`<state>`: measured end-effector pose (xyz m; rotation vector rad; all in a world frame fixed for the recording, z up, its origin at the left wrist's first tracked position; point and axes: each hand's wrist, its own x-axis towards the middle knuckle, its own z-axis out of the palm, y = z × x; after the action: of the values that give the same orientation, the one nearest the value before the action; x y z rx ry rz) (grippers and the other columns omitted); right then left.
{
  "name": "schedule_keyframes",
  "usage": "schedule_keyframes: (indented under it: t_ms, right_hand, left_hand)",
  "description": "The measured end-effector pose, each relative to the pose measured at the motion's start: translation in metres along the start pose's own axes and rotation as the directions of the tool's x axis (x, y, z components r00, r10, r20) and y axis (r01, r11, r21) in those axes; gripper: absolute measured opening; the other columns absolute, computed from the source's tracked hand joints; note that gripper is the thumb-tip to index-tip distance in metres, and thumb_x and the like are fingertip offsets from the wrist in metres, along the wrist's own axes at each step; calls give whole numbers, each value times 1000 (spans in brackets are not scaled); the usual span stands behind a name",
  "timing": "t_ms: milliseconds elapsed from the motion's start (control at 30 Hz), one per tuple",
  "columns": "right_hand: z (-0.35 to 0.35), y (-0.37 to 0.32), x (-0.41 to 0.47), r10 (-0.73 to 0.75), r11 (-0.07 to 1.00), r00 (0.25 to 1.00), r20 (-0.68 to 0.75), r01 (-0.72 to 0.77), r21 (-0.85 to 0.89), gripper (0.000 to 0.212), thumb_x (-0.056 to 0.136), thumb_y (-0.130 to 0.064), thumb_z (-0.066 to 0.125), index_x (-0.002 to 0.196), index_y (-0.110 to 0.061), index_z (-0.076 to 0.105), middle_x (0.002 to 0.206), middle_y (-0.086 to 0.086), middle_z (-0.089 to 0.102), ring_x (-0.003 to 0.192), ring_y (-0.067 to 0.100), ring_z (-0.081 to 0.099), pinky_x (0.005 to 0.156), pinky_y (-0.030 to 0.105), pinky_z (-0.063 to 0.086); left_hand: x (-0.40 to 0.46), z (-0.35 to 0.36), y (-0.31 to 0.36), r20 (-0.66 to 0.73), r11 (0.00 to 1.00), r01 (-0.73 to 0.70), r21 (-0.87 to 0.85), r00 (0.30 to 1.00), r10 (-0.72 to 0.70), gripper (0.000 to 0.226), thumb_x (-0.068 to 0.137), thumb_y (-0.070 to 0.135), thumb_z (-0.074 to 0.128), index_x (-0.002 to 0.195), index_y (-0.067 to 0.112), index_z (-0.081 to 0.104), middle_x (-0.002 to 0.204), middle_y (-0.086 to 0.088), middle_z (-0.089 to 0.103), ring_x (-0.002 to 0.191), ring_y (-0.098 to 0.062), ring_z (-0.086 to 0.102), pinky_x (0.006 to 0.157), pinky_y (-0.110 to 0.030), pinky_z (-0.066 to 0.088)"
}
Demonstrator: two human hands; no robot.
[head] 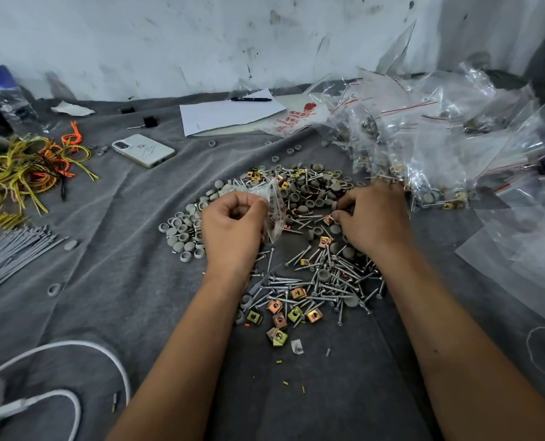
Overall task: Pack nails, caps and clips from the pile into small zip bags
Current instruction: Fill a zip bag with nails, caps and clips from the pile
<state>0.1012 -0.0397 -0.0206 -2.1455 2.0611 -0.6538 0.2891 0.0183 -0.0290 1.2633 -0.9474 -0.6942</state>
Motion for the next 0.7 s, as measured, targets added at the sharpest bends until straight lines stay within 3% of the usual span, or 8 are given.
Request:
schedule_keyframes:
  t_ms: [267,400,533,700]
  right_hand:
    - [1,-4,-3,-38,999,990,136,35,22,12,92,-37,73,102,-30,74,136,7,53,134,35,34,106,47,38]
    - [0,-6,-7,-63,997,992,106,59,41,8,93,-29,72,101,-28,73,130,5,57,131,33,38,103,47,41]
    - [-1,-5,-9,-98,992,992,82,91,86,19,91,-20,73,107,-28,71,124,4,63,126,32,43,103,49,43]
    - [1,-3,-11,-105,994,993,60,103,39,22,91,-28,74,113,-29,71,127,4,62,128,33,43,105,50,43]
  left_hand:
    - [1,0,-2,7,1000,9,21,1000,-9,14,91,5,69,78,9,71,59,-4,62,53,-16,53,50,-27,47]
    - [1,0,-2,1,1000,14,28,1000,-14,14,91,5,68,78,8,71,61,-5,62,55,-17,53,52,-27,47]
    - [1,1,-2,-9,1000,18,26,1000,-18,14,90,4,69,77,8,71,61,-6,61,55,-19,51,54,-29,46]
    - [0,1,0,-22,1000,17,9,1000,-17,12,90,4,69,78,7,72,59,-5,60,53,-19,51,52,-29,45]
